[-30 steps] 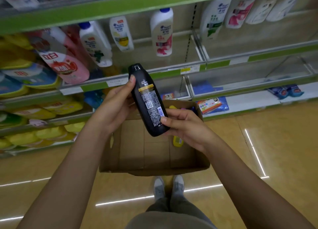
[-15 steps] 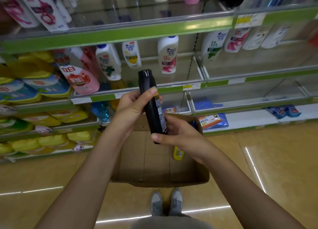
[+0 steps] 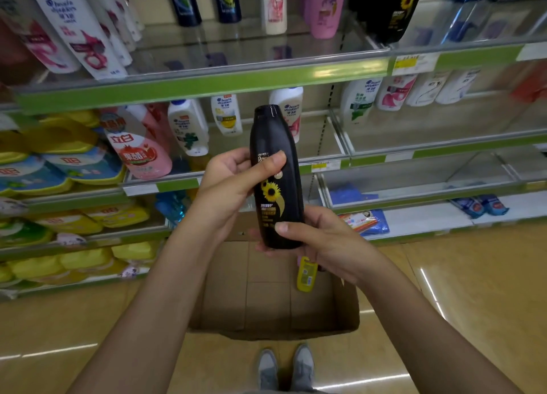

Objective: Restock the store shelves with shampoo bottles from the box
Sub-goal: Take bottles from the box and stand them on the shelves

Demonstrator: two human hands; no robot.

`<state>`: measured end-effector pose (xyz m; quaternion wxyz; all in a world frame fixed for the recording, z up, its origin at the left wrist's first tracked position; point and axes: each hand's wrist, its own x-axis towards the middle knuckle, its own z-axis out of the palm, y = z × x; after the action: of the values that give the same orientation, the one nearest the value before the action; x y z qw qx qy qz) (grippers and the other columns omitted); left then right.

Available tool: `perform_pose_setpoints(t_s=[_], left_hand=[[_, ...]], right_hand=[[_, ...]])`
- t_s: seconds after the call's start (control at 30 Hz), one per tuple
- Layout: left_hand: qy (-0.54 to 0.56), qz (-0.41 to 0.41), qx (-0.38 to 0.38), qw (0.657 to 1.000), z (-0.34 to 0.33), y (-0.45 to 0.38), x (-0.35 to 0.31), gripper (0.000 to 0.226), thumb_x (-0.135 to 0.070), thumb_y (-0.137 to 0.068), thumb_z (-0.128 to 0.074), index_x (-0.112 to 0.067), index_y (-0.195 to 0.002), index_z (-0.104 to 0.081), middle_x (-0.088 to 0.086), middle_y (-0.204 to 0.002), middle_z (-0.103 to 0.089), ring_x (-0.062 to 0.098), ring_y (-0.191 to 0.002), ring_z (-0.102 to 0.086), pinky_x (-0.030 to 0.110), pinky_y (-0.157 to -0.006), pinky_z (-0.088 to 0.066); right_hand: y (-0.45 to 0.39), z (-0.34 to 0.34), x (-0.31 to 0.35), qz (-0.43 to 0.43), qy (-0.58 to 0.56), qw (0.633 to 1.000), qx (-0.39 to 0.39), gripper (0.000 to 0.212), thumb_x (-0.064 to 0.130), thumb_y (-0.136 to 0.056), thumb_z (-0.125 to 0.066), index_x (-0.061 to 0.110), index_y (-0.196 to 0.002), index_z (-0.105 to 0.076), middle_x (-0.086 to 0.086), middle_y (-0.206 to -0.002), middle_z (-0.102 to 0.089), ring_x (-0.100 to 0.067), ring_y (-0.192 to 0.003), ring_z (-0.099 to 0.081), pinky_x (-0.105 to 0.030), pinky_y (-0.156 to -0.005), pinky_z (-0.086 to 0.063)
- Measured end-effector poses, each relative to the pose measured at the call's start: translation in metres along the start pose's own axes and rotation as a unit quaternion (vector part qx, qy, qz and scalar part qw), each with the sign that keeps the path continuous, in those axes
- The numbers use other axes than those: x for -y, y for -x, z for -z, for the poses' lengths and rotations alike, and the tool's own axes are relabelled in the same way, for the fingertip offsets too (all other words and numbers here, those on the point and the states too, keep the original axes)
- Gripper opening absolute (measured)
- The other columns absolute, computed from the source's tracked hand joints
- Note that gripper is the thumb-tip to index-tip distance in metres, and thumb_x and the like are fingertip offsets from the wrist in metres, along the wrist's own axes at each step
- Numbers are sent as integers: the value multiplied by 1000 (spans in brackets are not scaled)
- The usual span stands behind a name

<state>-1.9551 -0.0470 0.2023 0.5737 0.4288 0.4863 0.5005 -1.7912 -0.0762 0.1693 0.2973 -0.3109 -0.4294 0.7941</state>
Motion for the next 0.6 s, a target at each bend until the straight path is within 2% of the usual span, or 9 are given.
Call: perform_pose_setpoints(t_s=[0.1,0.17,0.27,0.37,0.47,0.6], left_hand=[[-74,-52,-66,994,-5,4,-6,48,-32,-60,-83,-8,-99,-67,2,-90,-75,13,-84,-71,22,-70,-52],[-121,-77,-88,986,-8,6,-10,43,-33,-62,-83,-11,-96,-68,0,-87,-75,9,-81,-71,17,-66,-52],[-124,-72,-59,988,-7,7,-17,31,-30,-76,-75,-12,-99,-68,0,-91,-74,9,-85,-70,19,-72,-54],[-125,-70,-15,990,-5,8,-24,28,-32,-84,-65,-12,-104,-66,2,-96,-74,11,-91,-70,23,-78,-53],[-146,-106,6,984,-12,10,-28,18,-26,-88,-62,-18,-103,-65,-1,-97,-72,6,-91,-69,18,-76,-53],[-154,-142,23,978,-33,5,-34,13,-20,-88,-62,-19,-101,-63,-5,-95,-70,0,-86,-68,14,-73,-52]], right_hand=[[1,1,1,19,60,998,-32,31,11,-88,-61,8,-118,-61,-16,-115,-70,-28,-106,-68,-34,-89,-56],[2,0,2,24,75,996,-41,30,7,-92,-58,7,-122,-59,-13,-115,-70,-25,-107,-68,-32,-89,-56],[6,-3,5,37,68,996,-49,30,6,-92,-57,4,-121,-59,-14,-115,-70,-26,-108,-67,-32,-88,-56],[11,-4,8,50,52,996,-56,32,6,-91,-57,1,-123,-57,-18,-116,-69,-29,-109,-67,-33,-87,-56],[16,-2,9,67,64,993,-79,31,4,-92,-56,3,-122,-59,-16,-116,-69,-27,-109,-67,-32,-88,-56],[22,11,14,96,102,984,-111,33,9,-90,-60,8,-123,-61,-11,-116,-70,-24,-111,-66,-38,-97,-52]])
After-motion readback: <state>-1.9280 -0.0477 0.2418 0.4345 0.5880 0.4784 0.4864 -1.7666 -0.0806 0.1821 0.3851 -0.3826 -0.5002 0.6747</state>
